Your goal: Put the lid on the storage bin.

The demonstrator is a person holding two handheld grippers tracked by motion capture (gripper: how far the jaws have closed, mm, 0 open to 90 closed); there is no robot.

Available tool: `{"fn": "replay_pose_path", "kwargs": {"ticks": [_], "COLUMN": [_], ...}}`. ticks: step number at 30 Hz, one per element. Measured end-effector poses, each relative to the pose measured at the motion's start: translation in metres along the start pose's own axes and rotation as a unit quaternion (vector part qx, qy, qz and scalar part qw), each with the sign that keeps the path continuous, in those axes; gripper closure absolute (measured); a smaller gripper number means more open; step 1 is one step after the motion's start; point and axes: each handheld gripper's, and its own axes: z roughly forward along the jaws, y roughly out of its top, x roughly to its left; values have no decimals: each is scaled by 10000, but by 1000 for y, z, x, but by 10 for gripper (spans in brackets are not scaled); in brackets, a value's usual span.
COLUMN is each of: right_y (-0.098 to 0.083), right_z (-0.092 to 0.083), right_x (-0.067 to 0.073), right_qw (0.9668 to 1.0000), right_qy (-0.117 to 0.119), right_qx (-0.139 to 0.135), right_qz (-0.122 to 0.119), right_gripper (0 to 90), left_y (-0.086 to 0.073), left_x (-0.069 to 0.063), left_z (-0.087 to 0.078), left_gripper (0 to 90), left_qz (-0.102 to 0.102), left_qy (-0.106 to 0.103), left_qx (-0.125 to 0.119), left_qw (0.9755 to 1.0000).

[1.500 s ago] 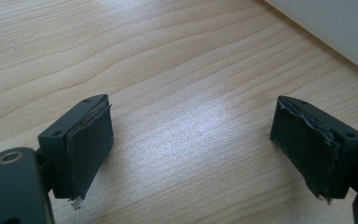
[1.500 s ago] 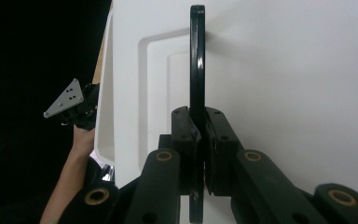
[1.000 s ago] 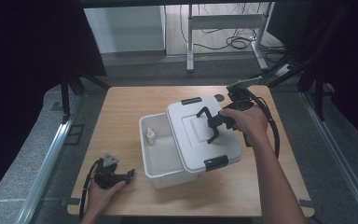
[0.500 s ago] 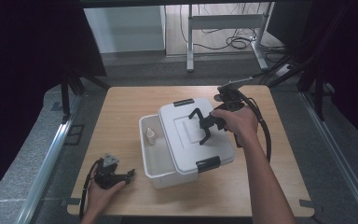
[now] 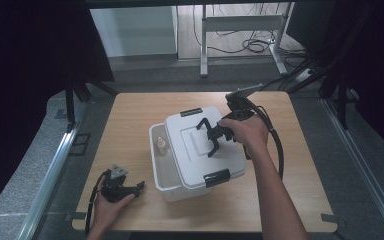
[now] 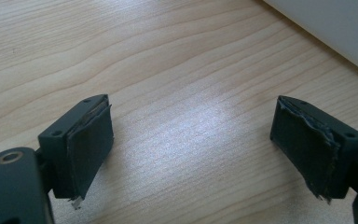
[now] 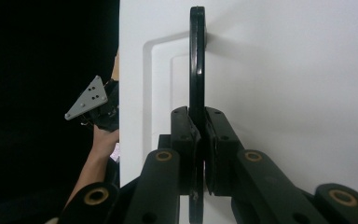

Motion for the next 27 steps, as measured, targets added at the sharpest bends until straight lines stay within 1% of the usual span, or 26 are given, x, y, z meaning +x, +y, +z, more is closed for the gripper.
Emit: {"fn": "replay_pose_path", "kwargs": {"ticks": [12, 18, 19, 27], "right_y": [0, 0, 0, 1], "right_z": [13, 20, 20, 24], "right_x": [6, 11, 12, 21], "right_qw": [10000, 9999, 9999, 9999], "right_qy": [18, 21, 15, -18], "right_qx": [44, 58, 58, 19], "right_qz": [72, 93, 127, 154], "right_gripper": [837, 837, 837, 838], "left_y": [0, 0, 0, 0], "left_x": [0, 0, 0, 0], "left_z": [0, 0, 0, 0], "left_gripper": [131, 131, 131, 130], "left_qz": [1, 0, 0, 9], "left_qy": [0, -2, -3, -8], "left_qx": [0, -1, -1, -3], "left_qw": [10000, 10000, 10000, 10000]}}
